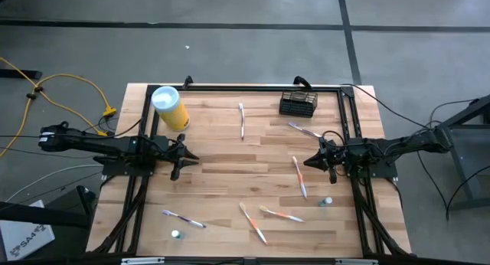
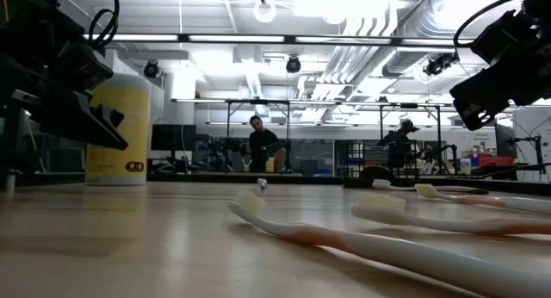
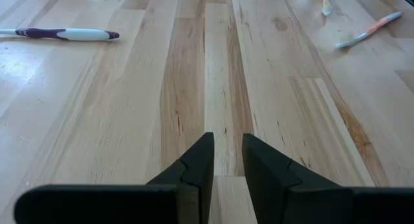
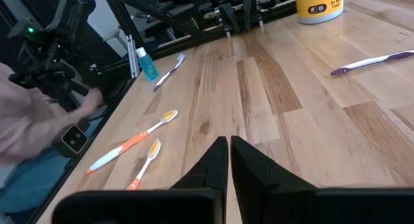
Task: Pick & Place toothbrushing station
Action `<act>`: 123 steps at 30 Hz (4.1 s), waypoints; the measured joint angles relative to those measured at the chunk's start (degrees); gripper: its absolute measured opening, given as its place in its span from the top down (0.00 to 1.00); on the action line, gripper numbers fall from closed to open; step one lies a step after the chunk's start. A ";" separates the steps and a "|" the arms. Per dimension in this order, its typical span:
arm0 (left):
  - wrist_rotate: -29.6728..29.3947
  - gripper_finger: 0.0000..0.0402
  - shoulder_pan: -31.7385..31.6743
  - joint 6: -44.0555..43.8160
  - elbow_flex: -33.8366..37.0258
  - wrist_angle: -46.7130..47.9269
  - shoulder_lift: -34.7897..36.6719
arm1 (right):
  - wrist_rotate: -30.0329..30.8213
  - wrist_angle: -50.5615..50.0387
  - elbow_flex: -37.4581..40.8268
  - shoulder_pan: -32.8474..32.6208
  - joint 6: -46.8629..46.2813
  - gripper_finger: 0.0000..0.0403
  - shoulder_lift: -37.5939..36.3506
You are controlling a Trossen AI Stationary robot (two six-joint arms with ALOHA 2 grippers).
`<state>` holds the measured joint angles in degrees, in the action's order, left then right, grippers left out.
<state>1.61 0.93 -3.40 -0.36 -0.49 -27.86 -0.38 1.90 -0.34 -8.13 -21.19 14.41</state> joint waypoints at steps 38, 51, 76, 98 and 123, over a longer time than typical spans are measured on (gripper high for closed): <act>0.01 0.81 -0.01 -0.02 0.00 0.02 0.00 | 0.00 -0.01 0.00 -0.01 0.00 0.97 0.00; 0.02 0.81 0.00 -0.02 0.00 0.00 0.02 | -0.01 -0.01 0.00 0.00 -4.05 0.97 0.00; 0.00 0.81 0.00 -0.02 0.00 0.00 0.02 | -6.63 1.93 -0.72 0.00 -5.98 0.97 0.00; 0.00 0.81 0.00 -0.02 0.00 0.00 0.02 | -22.06 -7.20 -18.32 -0.01 1.28 0.97 2.81; 0.01 0.81 -0.02 -0.02 0.00 0.00 0.00 | -5.84 -37.45 -38.40 -10.21 12.46 0.97 28.99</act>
<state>1.62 0.91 -3.42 -0.36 -0.49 -27.86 -6.23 -35.55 -38.74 -18.34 -8.73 43.41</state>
